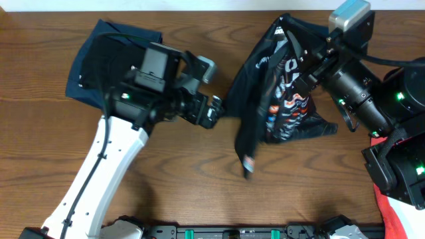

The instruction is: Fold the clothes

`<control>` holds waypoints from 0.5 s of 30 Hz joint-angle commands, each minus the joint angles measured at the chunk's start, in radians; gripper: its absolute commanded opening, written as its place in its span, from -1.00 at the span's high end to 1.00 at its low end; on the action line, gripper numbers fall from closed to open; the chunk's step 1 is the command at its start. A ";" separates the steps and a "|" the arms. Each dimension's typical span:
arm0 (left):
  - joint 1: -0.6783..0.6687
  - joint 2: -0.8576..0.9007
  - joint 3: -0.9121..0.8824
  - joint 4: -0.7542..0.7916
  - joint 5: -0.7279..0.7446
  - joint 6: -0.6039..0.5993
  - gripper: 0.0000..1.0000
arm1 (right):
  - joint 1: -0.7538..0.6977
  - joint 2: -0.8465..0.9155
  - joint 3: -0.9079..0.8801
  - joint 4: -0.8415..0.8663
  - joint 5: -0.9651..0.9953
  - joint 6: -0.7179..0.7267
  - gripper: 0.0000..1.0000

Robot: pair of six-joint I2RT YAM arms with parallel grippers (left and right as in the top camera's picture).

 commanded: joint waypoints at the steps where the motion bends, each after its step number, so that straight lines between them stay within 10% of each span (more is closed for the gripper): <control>1: -0.075 0.008 0.012 -0.010 0.017 0.032 -0.96 | 0.003 -0.004 0.009 0.016 -0.004 -0.011 0.98; 10: -0.184 0.006 0.012 -0.017 0.000 0.032 -0.89 | 0.003 -0.006 0.009 0.047 0.001 -0.011 0.98; 15: -0.184 0.005 0.013 -0.021 -0.093 0.031 0.49 | 0.003 -0.008 0.009 0.027 0.001 -0.011 0.98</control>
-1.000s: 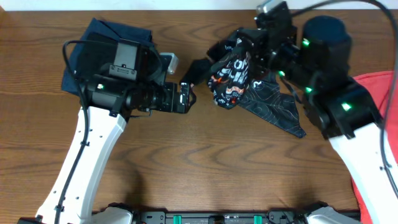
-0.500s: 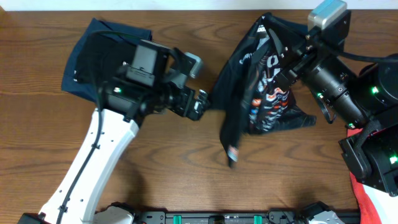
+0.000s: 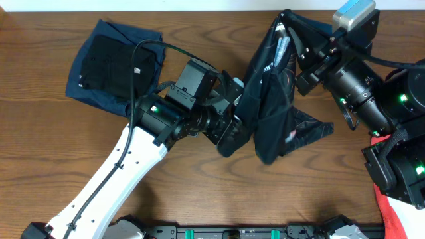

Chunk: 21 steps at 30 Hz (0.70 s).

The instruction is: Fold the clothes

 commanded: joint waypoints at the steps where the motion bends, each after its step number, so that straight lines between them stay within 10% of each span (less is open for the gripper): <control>1: -0.002 0.003 0.013 -0.009 -0.082 0.014 0.61 | 0.003 -0.010 0.009 -0.015 0.007 -0.012 0.98; 3: -0.002 -0.010 0.013 -0.014 -0.132 0.014 0.86 | 0.003 -0.011 0.009 -0.047 0.042 -0.012 0.99; 16: -0.002 -0.335 0.047 0.014 -0.675 -0.069 0.88 | 0.002 0.052 0.008 -0.383 0.360 -0.011 0.94; 21: -0.002 -0.451 0.047 0.037 -0.714 -0.070 0.88 | 0.002 0.150 0.008 -0.496 0.357 -0.010 0.43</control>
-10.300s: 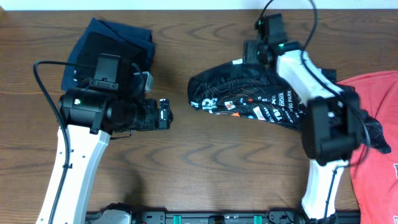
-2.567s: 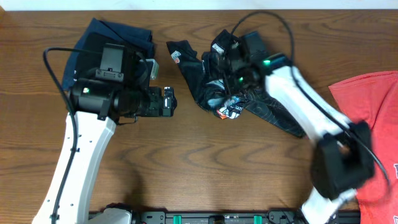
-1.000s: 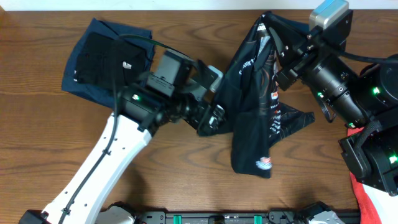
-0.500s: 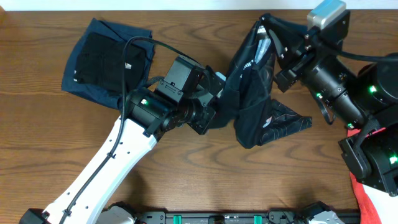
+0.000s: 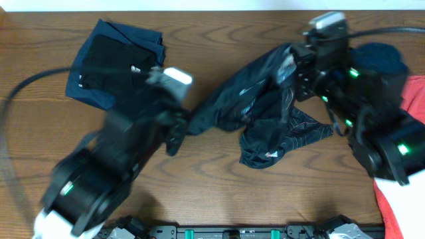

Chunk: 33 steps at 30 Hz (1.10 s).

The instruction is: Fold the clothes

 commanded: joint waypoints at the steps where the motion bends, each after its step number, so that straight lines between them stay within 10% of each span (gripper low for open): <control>1: -0.002 -0.051 0.019 0.005 -0.093 -0.024 0.88 | 0.002 0.074 0.006 -0.056 0.031 -0.008 0.35; 7: -0.002 -0.055 0.019 -0.047 -0.088 -0.069 0.86 | -0.006 0.221 0.006 -0.192 0.051 0.062 -0.08; 20: -0.002 0.286 0.015 -0.169 0.050 -0.087 -0.13 | -0.184 0.495 -0.026 -0.528 -0.074 0.241 -0.19; 33: 0.029 0.695 0.014 -0.116 0.154 -0.088 -0.16 | -0.181 0.497 -0.410 -0.172 -0.304 0.229 -0.32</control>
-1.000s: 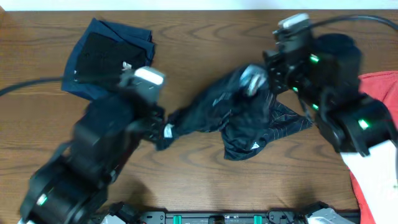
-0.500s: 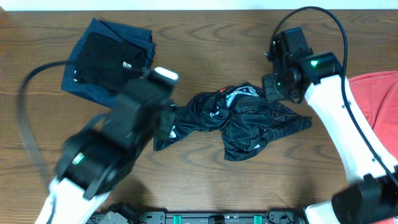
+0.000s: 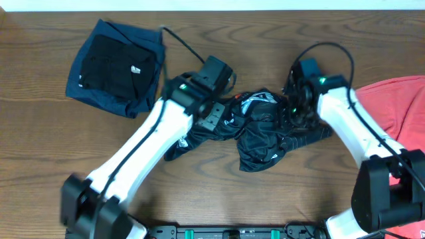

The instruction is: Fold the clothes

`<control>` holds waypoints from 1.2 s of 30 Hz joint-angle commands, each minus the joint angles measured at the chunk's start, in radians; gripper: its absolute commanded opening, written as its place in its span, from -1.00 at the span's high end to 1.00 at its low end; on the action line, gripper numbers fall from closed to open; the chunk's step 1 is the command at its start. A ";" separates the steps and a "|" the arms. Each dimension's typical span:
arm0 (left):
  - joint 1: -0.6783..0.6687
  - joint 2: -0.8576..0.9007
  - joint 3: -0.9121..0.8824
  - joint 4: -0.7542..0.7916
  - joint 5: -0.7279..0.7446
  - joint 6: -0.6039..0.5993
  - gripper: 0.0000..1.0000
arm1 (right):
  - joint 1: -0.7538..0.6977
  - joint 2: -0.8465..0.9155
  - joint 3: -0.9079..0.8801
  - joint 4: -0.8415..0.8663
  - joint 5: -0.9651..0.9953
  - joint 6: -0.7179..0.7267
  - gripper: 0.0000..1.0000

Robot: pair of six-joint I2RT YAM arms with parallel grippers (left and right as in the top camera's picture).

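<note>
A black garment with white print (image 3: 259, 133) lies crumpled on the middle of the table. One lobe reaches down-left under the left arm, and another stretches right to about (image 3: 319, 131). My left gripper (image 3: 224, 118) is low at the garment's left upper edge, shut on the cloth. At the right upper edge my right gripper (image 3: 290, 113) is also down and shut on it. The fabric bunches between the two. Both sets of fingertips are mostly hidden by the wrists.
At the back left a folded black piece lies on a navy garment (image 3: 113, 66). A red cloth (image 3: 392, 106) covers the right edge of the table. Bare wood (image 3: 199, 192) shows along the front, and the arm bases stand at the front edge.
Both grippers have come down and closer together. The garment was stretched in the air between them and now rests in a heap on the table. The red cloth shows more at the right.
First the garment hung from the right gripper at the back right, with the left gripper at its left edge. Then the left gripper was at its lower part. Later it was spread wide between both. Now it lies bunched on the table.
</note>
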 commanded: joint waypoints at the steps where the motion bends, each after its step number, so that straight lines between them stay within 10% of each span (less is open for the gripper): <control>1: 0.033 0.065 0.002 0.010 0.061 -0.008 -0.15 | 0.002 0.002 -0.089 0.089 -0.100 0.015 -0.27; 7: 0.103 0.183 -0.022 0.058 0.264 0.048 -0.15 | -0.003 -0.009 -0.101 0.122 -0.043 0.038 0.97; 24: 0.115 0.345 -0.031 0.092 0.391 0.121 -0.12 | -0.080 -0.473 0.156 0.031 0.252 0.054 0.98; 33: 0.115 0.359 -0.031 0.099 0.382 0.119 0.88 | -0.157 -0.699 0.285 0.218 0.280 0.018 0.98; 36: 0.116 0.351 -0.031 0.072 0.382 0.111 0.88 | -0.161 -0.748 0.309 0.310 0.274 0.011 0.98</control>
